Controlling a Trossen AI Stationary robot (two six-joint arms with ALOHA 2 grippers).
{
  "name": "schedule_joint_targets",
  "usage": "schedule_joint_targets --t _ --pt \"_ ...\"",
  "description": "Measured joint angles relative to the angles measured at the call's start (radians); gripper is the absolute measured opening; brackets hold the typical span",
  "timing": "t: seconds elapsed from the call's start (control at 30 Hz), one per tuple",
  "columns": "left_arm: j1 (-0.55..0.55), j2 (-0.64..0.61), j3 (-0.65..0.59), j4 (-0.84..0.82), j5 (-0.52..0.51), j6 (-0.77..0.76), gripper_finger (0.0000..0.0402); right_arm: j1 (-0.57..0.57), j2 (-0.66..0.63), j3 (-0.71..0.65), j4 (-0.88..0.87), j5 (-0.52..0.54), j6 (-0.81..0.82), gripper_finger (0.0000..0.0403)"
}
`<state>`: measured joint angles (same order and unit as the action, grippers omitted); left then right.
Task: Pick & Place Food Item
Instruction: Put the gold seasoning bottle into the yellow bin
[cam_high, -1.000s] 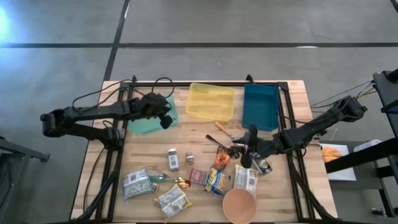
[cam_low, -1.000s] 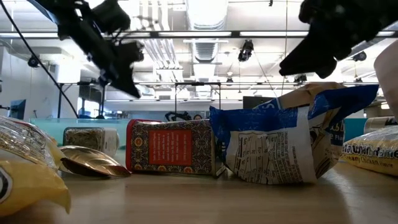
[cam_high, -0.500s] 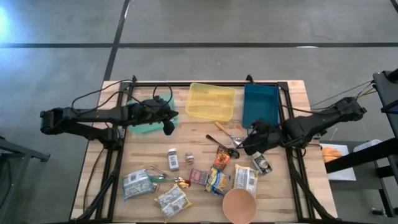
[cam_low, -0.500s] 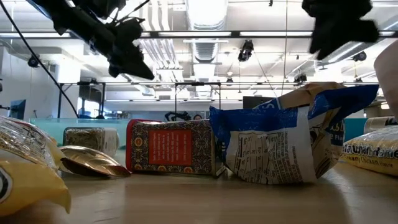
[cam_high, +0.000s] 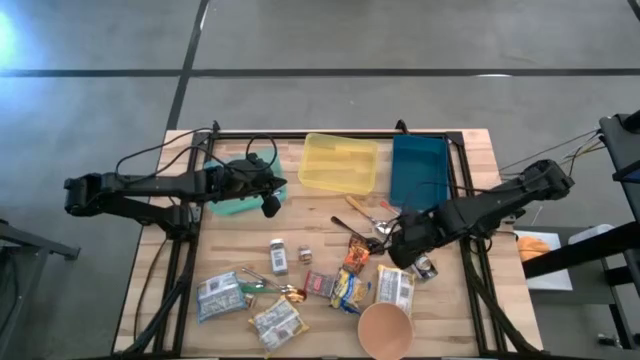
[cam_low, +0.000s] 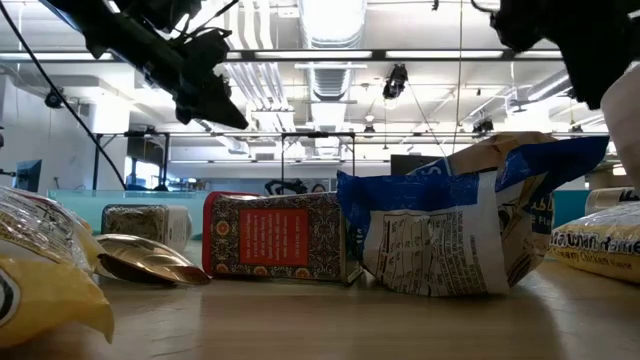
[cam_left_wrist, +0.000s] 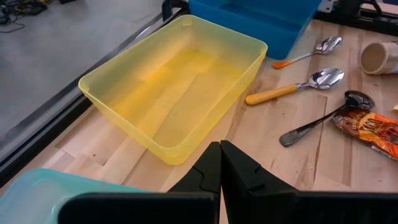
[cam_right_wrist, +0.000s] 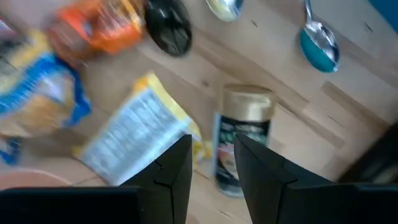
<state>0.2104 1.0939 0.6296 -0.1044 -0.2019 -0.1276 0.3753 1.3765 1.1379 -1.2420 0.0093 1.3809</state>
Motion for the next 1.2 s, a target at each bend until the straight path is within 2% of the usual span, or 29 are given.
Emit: schedule_joint_targets --t 0.07,0.17,0.27,0.53,0.8,0.9,1.2 --pt "0.000 0.000 0.000 -0.001 0.000 0.000 0.0005 0.017 0.024 -0.024 -0.055 -0.024 -0.016 0.0119" --pt "0.000 0.000 0.000 -0.004 0.000 0.000 0.0005 0.028 0.052 -0.079 -0.143 -0.126 0.003 0.0122" --pt "0.000 0.000 -0.001 -0.004 0.000 0.000 0.0005 0.035 0.053 -0.142 -0.159 -0.187 0.030 0.0142" --pt "0.000 0.001 -0.021 0.008 0.000 0.026 0.0005 0.083 0.008 -0.163 -0.095 -0.081 0.141 0.0244" --pt "0.000 0.001 -0.023 0.035 0.000 0.026 0.0005 0.090 -0.016 -0.182 0.051 -0.077 0.144 0.0350" --pt "0.000 0.001 -0.023 0.034 0.001 0.026 0.0005 0.099 0.002 -0.195 0.094 -0.076 0.142 0.0367" --pt "0.000 0.001 -0.023 0.034 0.000 0.026 0.0005 0.135 0.047 -0.212 0.116 0.048 0.139 0.0370"
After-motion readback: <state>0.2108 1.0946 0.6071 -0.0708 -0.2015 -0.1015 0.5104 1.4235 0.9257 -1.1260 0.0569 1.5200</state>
